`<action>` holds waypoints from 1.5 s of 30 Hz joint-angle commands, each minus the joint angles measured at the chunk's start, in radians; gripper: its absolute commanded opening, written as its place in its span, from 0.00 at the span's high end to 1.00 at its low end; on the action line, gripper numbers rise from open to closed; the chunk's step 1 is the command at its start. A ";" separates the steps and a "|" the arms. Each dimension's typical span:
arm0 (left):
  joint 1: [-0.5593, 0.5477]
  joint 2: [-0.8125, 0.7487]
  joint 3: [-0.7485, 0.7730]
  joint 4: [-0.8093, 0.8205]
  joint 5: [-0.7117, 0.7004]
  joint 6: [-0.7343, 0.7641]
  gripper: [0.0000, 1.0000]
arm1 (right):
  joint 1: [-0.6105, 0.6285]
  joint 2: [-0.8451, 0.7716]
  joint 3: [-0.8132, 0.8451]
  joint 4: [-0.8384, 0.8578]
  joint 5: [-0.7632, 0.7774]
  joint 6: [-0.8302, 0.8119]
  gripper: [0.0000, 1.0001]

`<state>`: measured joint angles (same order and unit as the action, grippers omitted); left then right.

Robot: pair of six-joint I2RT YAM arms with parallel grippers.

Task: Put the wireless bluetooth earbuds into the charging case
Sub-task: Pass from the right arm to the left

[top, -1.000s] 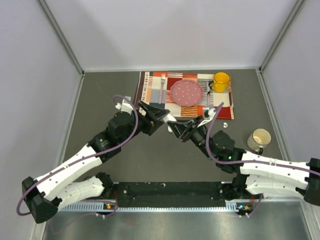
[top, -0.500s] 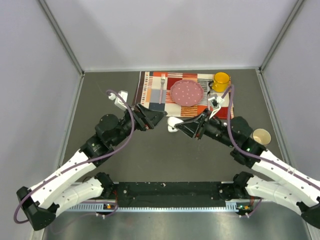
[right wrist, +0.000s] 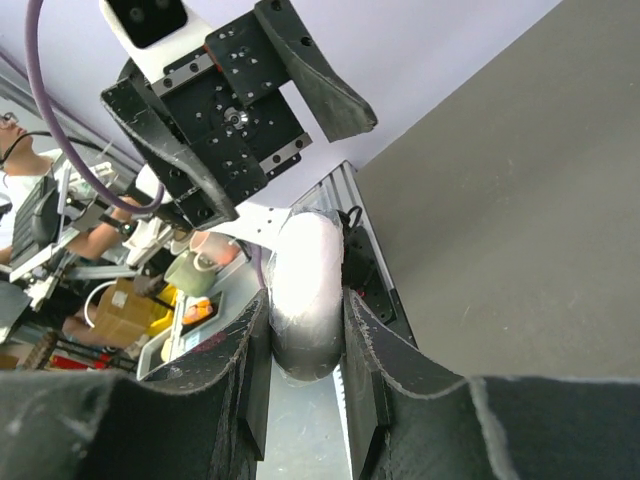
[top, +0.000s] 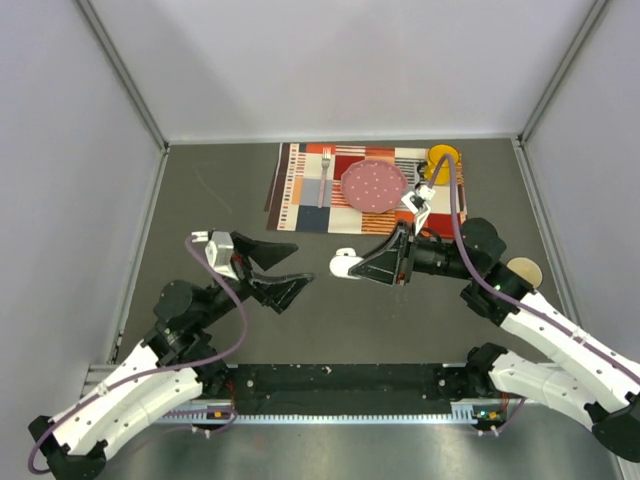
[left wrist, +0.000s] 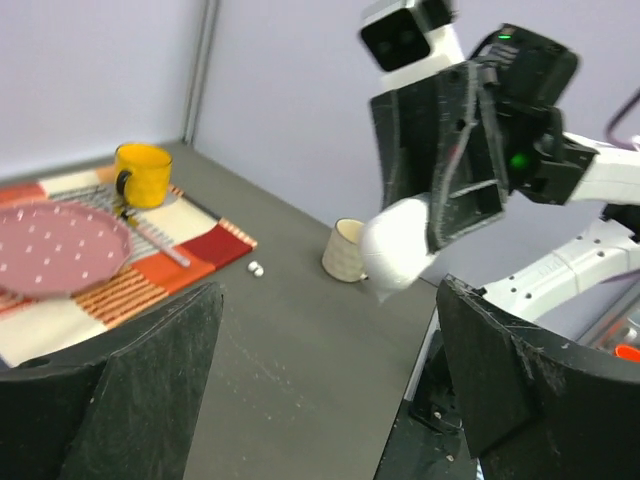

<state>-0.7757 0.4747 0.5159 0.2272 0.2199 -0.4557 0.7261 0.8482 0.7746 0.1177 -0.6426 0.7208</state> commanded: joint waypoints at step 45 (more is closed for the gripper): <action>-0.002 0.367 0.021 0.595 0.440 -0.201 0.64 | -0.014 -0.005 -0.093 0.277 -0.088 0.074 1.00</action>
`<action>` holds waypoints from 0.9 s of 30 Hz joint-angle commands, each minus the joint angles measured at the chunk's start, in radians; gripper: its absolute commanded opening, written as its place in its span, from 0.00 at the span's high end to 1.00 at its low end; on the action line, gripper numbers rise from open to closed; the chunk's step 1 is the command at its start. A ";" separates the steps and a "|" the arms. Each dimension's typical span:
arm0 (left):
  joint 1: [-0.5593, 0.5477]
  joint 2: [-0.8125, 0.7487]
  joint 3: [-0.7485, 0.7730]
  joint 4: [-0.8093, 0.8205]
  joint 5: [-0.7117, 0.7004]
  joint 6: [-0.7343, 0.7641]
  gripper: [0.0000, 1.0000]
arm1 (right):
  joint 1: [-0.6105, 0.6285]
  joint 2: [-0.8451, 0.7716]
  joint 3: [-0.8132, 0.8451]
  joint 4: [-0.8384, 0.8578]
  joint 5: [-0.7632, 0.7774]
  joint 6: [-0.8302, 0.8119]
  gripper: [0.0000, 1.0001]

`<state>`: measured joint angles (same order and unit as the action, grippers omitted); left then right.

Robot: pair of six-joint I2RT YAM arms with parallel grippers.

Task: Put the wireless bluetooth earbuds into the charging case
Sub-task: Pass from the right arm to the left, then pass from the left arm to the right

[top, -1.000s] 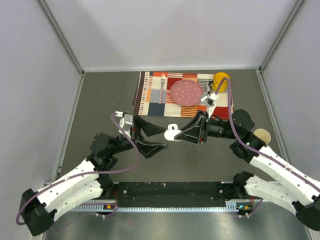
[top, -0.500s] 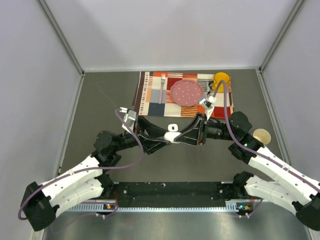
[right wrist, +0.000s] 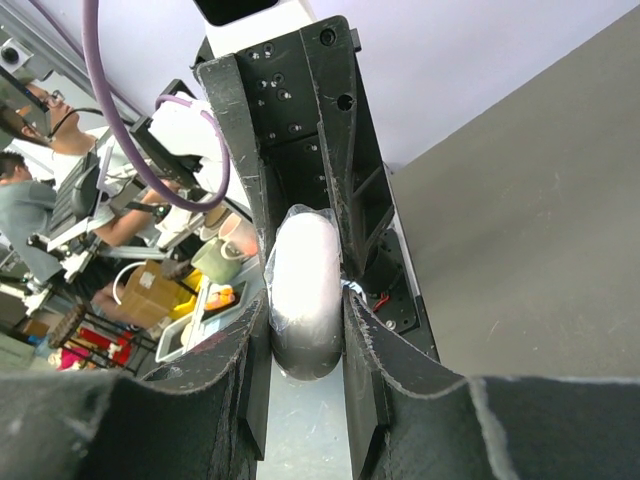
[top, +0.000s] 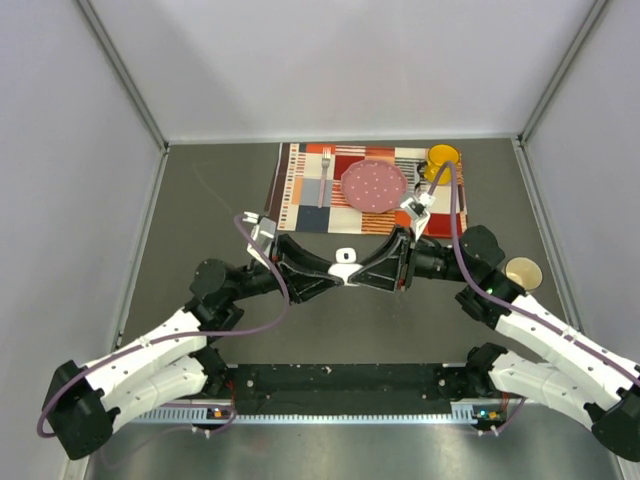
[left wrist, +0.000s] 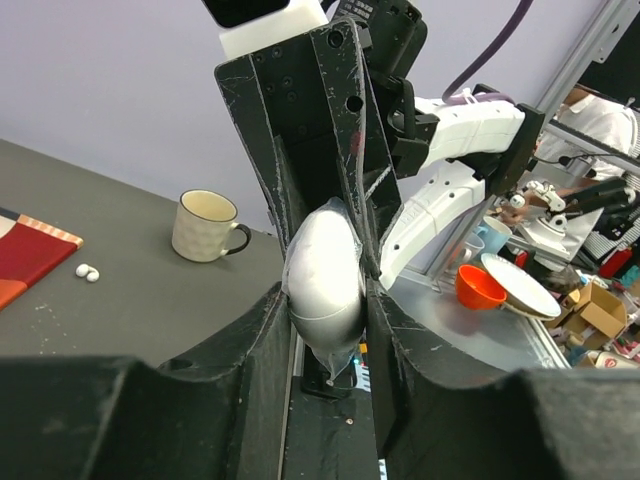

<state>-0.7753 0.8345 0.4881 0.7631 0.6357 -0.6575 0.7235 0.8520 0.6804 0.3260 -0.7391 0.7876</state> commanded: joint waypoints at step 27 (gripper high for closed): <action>-0.019 -0.104 0.039 -0.166 -0.123 0.324 1.00 | -0.012 -0.073 0.007 -0.096 0.309 0.286 0.13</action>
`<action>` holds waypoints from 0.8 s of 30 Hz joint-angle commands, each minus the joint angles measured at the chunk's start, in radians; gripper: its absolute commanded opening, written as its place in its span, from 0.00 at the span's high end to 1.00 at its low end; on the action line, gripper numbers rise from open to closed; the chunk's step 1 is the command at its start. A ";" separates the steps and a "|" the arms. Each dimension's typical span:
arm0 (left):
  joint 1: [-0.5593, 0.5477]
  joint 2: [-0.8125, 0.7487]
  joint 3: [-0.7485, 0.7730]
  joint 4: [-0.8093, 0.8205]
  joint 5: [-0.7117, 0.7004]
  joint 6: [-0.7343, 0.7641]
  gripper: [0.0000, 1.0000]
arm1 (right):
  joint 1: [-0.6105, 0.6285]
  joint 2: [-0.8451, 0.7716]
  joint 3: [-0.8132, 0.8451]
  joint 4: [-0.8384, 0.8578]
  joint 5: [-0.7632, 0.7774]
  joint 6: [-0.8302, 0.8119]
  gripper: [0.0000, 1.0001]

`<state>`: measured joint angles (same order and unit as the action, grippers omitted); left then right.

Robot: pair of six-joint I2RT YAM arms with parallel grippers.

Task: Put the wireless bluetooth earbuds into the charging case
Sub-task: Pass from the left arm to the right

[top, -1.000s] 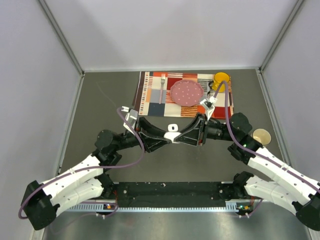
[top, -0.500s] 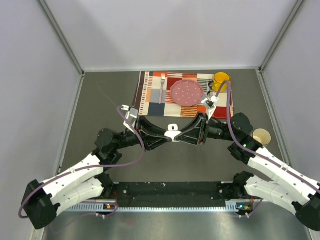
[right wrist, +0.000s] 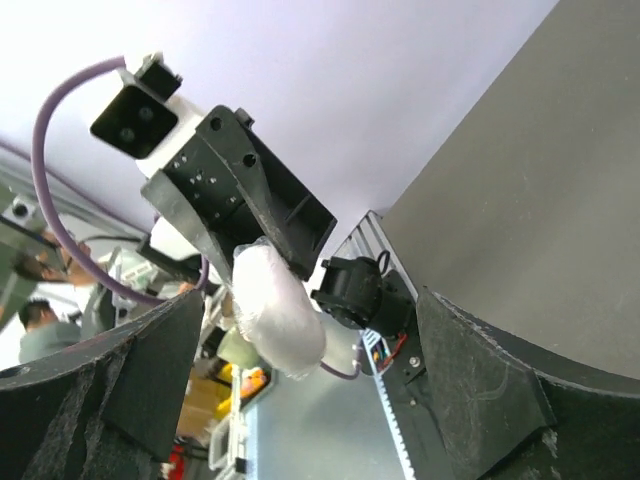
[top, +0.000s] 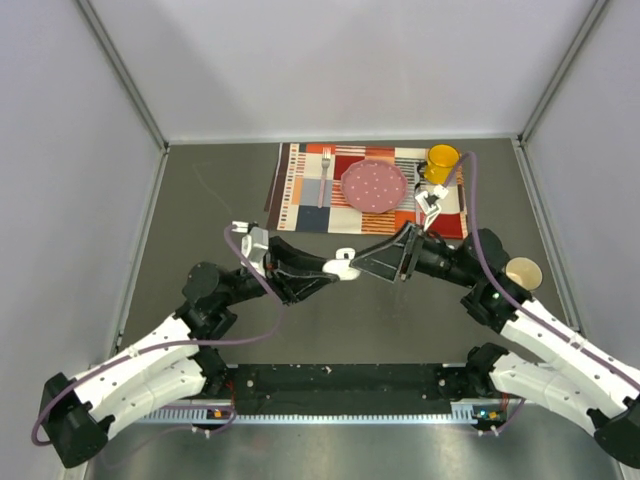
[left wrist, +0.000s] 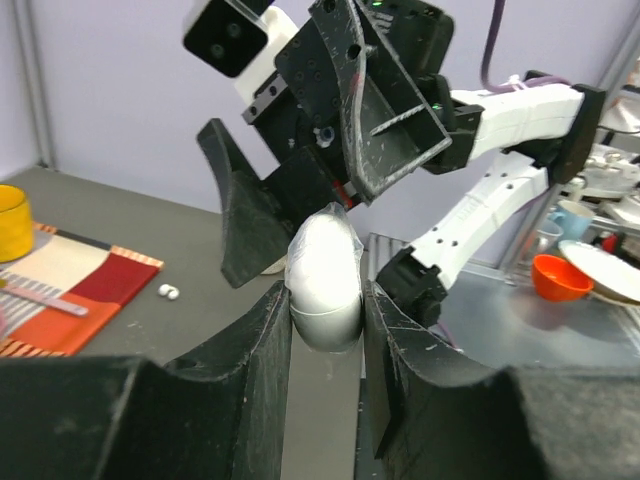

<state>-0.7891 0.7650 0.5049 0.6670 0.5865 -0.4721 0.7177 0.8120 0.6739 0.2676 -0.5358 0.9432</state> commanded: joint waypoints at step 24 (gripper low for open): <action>-0.015 -0.058 0.063 -0.156 -0.168 0.230 1.00 | -0.006 0.138 -0.026 0.074 -0.029 0.594 0.28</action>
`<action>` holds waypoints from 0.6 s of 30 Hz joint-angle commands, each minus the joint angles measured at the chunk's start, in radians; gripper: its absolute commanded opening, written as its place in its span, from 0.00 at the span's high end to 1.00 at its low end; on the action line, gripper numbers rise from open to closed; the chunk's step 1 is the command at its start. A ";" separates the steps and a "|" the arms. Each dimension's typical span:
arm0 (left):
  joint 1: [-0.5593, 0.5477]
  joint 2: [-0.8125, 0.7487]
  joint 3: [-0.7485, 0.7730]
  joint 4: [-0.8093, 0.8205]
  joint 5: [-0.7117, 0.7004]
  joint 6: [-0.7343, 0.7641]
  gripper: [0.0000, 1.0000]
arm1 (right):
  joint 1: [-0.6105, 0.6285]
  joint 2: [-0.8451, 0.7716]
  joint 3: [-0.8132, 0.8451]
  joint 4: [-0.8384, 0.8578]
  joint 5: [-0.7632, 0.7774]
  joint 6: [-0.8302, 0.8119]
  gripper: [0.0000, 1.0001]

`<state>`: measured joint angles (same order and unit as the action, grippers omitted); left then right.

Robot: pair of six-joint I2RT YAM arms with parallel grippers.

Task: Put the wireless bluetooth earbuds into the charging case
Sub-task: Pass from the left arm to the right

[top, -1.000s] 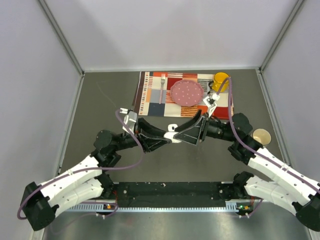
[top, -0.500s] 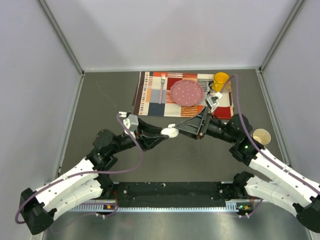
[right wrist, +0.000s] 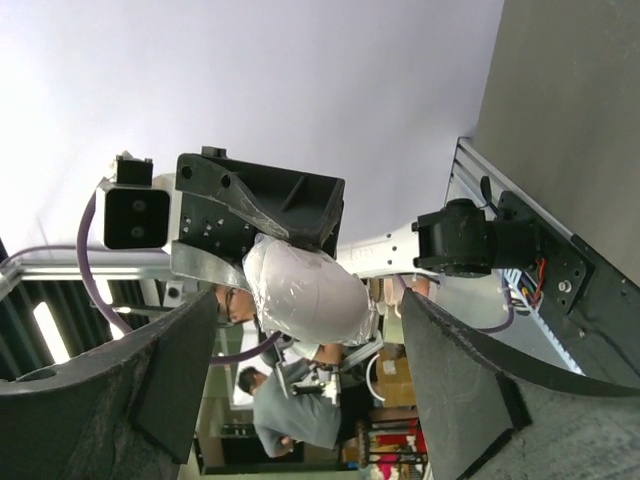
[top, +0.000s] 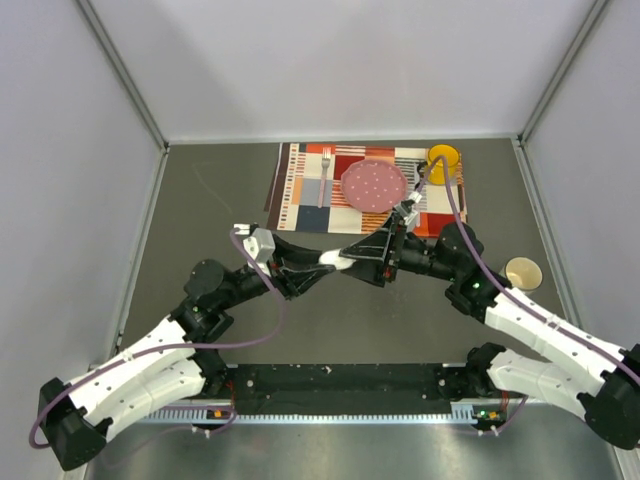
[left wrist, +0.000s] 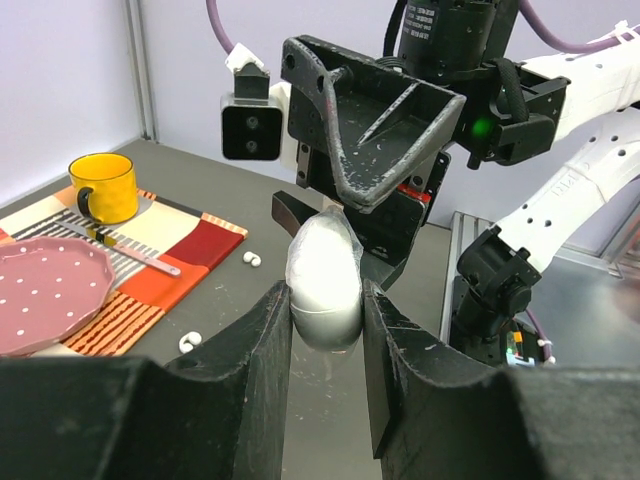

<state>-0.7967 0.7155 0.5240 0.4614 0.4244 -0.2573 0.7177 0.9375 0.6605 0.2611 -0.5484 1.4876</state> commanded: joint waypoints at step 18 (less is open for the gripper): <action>-0.024 -0.004 0.041 0.060 0.007 0.004 1.00 | -0.008 0.032 -0.052 0.202 0.015 0.134 0.47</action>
<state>-0.8127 0.7181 0.5255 0.4614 0.4255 -0.2584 0.7174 0.9596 0.6147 0.3809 -0.5430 1.5967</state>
